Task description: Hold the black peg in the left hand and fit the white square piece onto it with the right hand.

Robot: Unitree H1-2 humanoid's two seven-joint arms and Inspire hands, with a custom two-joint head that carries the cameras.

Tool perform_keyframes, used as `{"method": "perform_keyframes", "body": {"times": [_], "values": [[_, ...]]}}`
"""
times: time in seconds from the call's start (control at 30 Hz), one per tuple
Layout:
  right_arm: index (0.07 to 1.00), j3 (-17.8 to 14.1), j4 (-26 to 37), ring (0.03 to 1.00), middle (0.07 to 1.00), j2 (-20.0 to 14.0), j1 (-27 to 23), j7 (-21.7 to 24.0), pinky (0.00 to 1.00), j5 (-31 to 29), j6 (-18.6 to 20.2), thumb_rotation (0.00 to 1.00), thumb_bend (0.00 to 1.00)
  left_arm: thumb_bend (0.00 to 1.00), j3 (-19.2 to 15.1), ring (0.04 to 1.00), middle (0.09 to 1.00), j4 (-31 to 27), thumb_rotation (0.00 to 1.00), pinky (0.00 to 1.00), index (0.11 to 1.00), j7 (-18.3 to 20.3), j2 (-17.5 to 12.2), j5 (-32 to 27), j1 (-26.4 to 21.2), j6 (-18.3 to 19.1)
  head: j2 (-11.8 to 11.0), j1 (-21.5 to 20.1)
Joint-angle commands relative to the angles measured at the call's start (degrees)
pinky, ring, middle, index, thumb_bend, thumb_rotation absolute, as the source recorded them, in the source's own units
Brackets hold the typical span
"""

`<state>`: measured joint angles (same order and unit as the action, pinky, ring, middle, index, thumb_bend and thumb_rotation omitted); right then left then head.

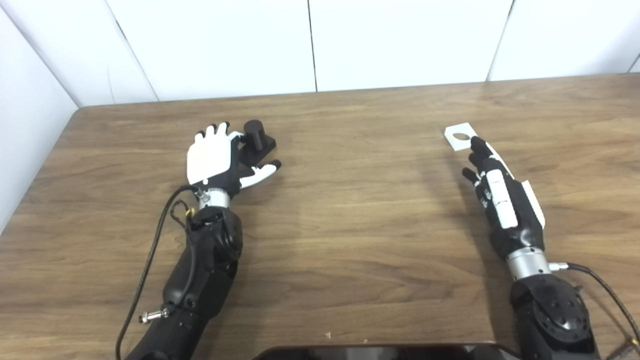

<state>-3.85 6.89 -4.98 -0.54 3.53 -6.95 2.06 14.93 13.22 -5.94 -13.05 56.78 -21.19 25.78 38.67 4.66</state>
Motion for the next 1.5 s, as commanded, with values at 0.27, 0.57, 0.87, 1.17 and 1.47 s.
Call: {"method": "perform_keyframes", "body": {"times": [0.27, 0.57, 0.87, 1.17, 1.47], "values": [[0.907, -0.5, -1.2, 0.964, 0.954, -1.5, 1.1, 1.5, 0.92, -1.1, -1.4, 0.84, 0.47, 0.76, 0.0, 1.0, 0.967, 0.1, 0.62, 1.0, 0.748, -3.6, -1.4, 1.6, -2.4, 0.9, 0.1, 0.6], [0.912, -0.3, -1.2, 0.971, 0.959, -2.0, 1.1, 2.0, 0.93, -1.2, -1.5, 0.84, 0.45, 0.74, -0.6, 1.0, 0.945, -0.3, 0.58, 1.0, 0.717, -6.9, -0.9, 0.1, -2.1, -0.2, 0.2, 0.9], [0.909, -0.3, -1.1, 0.967, 0.952, -1.7, 1.1, 1.8, 0.93, -1.2, -1.3, 0.84, 0.48, 0.71, -0.4, 1.0, 0.934, 0.5, 0.52, 1.0, 0.671, -7.8, -0.8, -1.1, -2.3, 0.0, 0.1, 0.7], [0.918, -0.3, -0.8, 0.976, 0.963, -2.0, 1.2, 2.1, 0.94, -1.6, -1.2, 0.85, 0.47, 0.71, -0.3, 1.0, 0.928, 0.7, 0.54, 0.99, 0.632, -5.6, -0.8, -1.1, -2.7, 0.9, 0.3, 0.7], [0.921, -0.3, -0.9, 0.972, 0.962, -1.7, 1.4, 2.0, 0.94, -1.5, -1.5, 0.85, 0.47, 0.72, -2.0, 0.996, 0.912, -0.3, 0.58, 0.97, 0.648, 1.0, -0.4, 2.3, -3.6, 1.1, 0.3, 0.9]]}}
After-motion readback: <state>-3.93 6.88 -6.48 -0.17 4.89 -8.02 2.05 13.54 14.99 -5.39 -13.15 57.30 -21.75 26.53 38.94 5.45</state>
